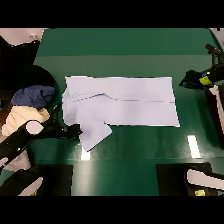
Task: Fold the shirts.
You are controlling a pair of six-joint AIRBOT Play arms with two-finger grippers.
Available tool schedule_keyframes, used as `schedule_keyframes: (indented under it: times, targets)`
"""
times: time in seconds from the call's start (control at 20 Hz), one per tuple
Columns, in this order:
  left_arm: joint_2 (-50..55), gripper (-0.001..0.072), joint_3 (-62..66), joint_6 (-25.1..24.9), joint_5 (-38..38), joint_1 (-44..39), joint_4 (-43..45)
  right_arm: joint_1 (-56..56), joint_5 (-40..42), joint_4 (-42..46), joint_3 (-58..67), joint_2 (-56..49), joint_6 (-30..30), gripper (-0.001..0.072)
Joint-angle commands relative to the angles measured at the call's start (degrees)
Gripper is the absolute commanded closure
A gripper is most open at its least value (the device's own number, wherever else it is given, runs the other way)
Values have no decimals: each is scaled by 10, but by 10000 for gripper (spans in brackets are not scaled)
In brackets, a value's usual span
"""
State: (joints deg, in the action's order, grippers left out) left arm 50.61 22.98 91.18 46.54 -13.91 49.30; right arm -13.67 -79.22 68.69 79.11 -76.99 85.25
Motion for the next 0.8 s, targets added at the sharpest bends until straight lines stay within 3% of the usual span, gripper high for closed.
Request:
schedule_keyframes:
  times: [0.0,0.15,0.4,0.75]
  targets:
    - [3,678,53,-16,71,-4,45,-31,-62,2,-32,10,-24,343]
    - [3,678,96,-32,119,-4,78,-71,-56,3,-135,37,-35,342]
    - [0,678,109,-32,120,-4,77,-130,-15,1,-278,48,-80,343]
    - [0,678,110,-31,126,-4,76,-108,76,-4,-363,48,-98,347]
